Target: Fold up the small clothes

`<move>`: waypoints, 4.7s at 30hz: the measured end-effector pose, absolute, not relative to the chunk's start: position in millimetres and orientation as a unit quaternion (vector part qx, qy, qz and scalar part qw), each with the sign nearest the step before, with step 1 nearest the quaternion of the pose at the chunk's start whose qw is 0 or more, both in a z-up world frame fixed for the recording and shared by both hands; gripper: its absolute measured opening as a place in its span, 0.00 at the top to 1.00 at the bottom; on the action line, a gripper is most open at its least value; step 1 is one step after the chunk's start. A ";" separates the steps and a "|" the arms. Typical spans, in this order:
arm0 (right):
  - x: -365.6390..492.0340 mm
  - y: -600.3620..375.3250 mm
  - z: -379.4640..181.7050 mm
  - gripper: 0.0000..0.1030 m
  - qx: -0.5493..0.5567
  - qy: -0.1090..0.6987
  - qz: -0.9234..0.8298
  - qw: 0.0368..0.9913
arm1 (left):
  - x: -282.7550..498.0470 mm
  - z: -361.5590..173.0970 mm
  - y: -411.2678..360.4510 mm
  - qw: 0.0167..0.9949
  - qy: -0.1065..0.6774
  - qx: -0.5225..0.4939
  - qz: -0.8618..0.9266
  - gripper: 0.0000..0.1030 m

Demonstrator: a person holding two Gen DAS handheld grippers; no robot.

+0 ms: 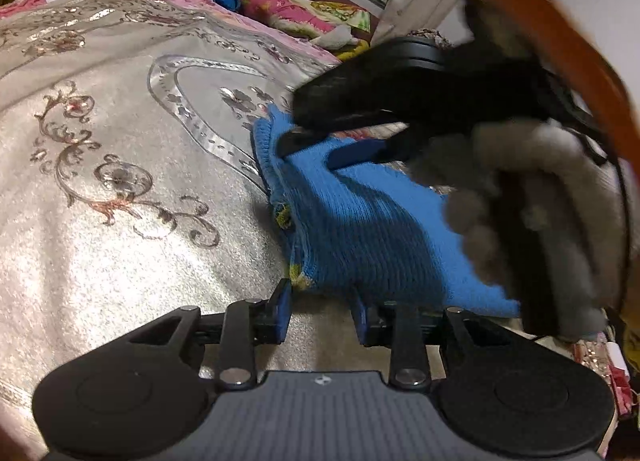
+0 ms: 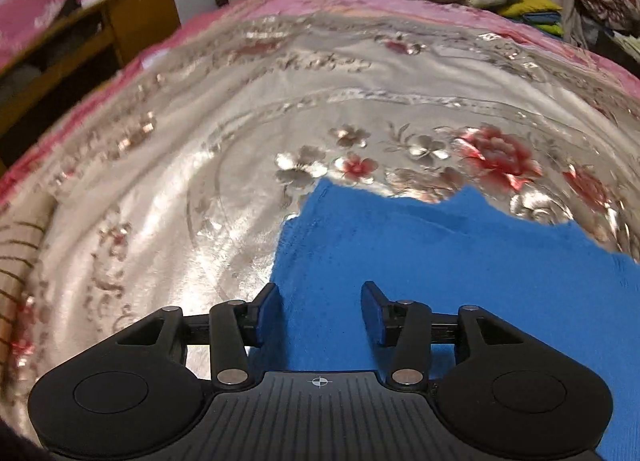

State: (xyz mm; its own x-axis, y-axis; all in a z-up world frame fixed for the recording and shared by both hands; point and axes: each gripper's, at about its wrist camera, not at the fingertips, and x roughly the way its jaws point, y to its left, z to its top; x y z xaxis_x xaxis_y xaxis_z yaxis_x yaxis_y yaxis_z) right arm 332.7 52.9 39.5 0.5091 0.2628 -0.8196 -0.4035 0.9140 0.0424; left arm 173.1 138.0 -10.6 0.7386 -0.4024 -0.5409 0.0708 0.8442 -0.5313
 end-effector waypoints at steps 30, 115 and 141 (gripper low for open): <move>331.7 39.2 62.2 0.88 -0.103 0.453 0.208 0.861 | 157.6 -6.5 123.9 0.923 0.291 -0.233 -0.098 0.34; 276.5 -313.9 56.2 0.68 0.197 0.367 0.193 0.888 | 168.6 56.4 -108.2 0.922 0.286 0.003 -0.262 0.46; 270.6 -314.9 45.2 0.46 0.193 0.362 0.109 0.905 | 240.6 47.1 -48.1 0.937 0.307 -0.066 -0.152 0.41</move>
